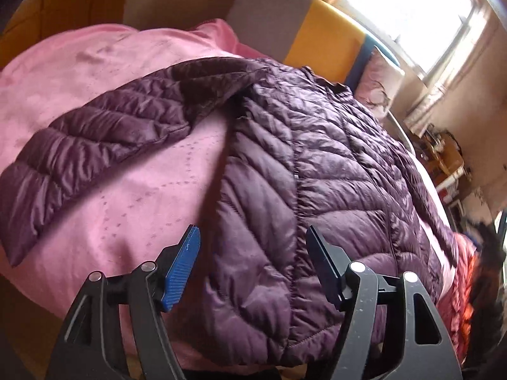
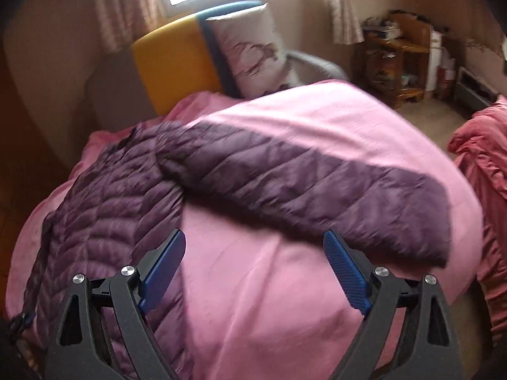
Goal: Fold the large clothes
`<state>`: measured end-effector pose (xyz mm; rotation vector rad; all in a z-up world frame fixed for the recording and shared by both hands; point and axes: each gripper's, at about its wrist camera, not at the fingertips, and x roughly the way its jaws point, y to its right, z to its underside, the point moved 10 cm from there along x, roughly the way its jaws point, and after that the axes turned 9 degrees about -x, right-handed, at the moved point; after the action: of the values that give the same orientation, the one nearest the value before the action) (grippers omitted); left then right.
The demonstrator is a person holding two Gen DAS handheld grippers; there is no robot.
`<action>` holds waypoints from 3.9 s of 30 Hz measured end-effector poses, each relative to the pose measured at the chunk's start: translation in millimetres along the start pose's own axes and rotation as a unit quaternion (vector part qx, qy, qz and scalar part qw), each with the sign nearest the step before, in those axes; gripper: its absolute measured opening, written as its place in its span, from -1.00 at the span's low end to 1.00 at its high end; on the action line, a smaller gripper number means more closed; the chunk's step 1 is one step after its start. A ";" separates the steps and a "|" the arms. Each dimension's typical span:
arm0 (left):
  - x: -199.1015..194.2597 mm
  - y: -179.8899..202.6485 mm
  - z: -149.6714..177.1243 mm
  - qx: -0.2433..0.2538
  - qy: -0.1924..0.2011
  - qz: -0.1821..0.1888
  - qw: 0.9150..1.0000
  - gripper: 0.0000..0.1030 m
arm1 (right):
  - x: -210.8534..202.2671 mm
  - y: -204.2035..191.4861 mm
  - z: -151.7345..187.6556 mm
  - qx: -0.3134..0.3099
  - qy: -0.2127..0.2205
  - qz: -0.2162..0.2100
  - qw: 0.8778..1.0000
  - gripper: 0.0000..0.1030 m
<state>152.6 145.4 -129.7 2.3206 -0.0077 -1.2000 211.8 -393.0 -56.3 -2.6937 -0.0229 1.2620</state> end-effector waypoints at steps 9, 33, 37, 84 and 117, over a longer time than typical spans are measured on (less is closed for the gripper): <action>18.3 -3.5 30.9 0.016 -0.051 0.008 0.999 -0.14 | 46.3 -123.1 114.9 -0.069 -0.124 -0.102 0.985 -0.81; -69.8 -236.3 -49.9 -0.323 0.080 -0.095 0.938 0.65 | 29.3 -230.9 60.4 -0.197 -0.008 -0.027 0.980 0.48; -51.6 -237.1 -66.8 -0.269 0.071 -0.128 0.952 -0.57 | 55.4 -292.8 54.8 -0.232 -0.011 -0.062 0.971 0.48; 49.4 69.7 -41.8 0.086 0.045 -0.004 0.995 0.50 | -15.8 101.6 108.9 0.329 0.040 0.083 0.940 0.52; 28.7 11.7 -21.8 0.087 0.022 -0.052 0.995 0.61 | -27.0 47.5 95.5 0.107 -0.012 0.072 0.992 0.27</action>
<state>189.3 138.2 -136.0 2.5265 0.0268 -1.2422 118.8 -428.4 -103.2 -2.5339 0.2936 1.2550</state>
